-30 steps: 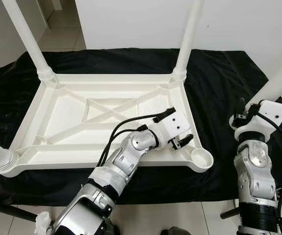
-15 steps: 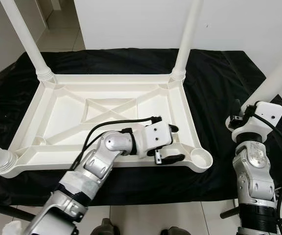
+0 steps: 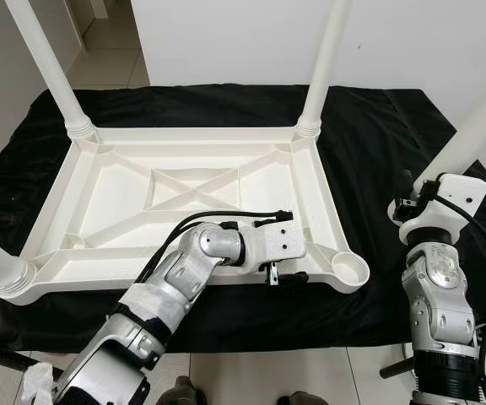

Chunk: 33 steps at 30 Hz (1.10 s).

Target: Building children table

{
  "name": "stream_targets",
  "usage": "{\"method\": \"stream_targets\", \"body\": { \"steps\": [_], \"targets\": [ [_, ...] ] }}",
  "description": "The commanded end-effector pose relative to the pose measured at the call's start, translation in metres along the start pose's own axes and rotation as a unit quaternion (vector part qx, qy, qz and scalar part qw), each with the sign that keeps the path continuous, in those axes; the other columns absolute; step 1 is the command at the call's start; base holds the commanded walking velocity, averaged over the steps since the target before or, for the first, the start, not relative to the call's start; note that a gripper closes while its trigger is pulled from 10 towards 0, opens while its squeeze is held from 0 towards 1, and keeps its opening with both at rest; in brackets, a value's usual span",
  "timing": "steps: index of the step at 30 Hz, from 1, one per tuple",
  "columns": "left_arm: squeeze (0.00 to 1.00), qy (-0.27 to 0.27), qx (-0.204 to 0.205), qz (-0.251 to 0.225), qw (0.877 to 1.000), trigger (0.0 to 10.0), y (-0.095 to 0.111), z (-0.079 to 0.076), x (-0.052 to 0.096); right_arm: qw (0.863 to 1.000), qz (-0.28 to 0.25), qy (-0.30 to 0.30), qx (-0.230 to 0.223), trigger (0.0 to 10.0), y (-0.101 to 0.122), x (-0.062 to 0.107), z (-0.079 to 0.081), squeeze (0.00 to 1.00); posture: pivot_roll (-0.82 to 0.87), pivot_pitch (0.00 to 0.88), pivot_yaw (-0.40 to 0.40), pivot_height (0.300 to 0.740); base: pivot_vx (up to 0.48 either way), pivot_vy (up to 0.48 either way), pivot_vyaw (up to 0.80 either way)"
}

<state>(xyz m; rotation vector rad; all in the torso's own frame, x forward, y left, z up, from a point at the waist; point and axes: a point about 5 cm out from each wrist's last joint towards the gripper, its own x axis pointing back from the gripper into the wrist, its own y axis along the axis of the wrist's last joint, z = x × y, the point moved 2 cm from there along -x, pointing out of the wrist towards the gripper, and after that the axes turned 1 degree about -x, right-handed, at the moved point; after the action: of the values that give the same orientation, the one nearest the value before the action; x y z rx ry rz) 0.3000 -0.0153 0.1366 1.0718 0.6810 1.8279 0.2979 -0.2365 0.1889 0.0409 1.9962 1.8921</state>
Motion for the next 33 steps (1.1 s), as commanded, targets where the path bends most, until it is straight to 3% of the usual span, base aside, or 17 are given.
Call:
{"method": "stream_targets", "body": {
  "steps": [1,7,8,11,17,33],
  "targets": [
    [0.0,0.152,0.006,0.03,0.988,10.0,-0.01,0.019,0.0,1.0,-0.006,-0.003,0.001,10.0,0.004,0.0,-0.001,0.0,-0.05,0.022,0.006,0.74,0.0,0.0,0.0],
    [0.0,0.176,0.007,0.024,0.984,10.0,-0.004,0.025,-0.006,1.0,-0.007,-0.004,0.001,10.0,0.005,0.0,-0.001,0.0,-0.05,0.027,0.009,0.74,0.0,0.0,0.0],
    [0.0,0.211,0.02,0.022,0.977,10.0,-0.003,0.029,-0.011,1.0,-0.006,-0.001,-0.002,10.0,0.004,0.001,0.0,0.0,-0.05,0.028,0.014,0.74,0.0,0.0,0.0],
    [0.0,0.234,0.034,0.024,0.971,10.0,-0.004,0.033,-0.012,1.0,-0.004,0.006,-0.007,10.0,0.004,0.002,0.002,0.0,-0.05,0.028,0.014,0.74,0.0,0.0,0.0],
    [0.0,0.277,0.059,0.018,0.959,10.0,0.002,0.039,-0.016,0.999,0.014,0.051,-0.012,10.0,-0.003,0.009,0.019,0.0,-0.05,0.029,0.015,0.74,0.0,0.0,0.0],
    [0.0,0.262,0.056,-0.031,0.963,10.0,0.037,0.03,-0.04,0.997,0.018,0.077,-0.001,10.0,-0.006,0.012,0.031,0.0,-0.05,0.029,0.024,0.74,0.0,0.0,0.0]
  ]
}}
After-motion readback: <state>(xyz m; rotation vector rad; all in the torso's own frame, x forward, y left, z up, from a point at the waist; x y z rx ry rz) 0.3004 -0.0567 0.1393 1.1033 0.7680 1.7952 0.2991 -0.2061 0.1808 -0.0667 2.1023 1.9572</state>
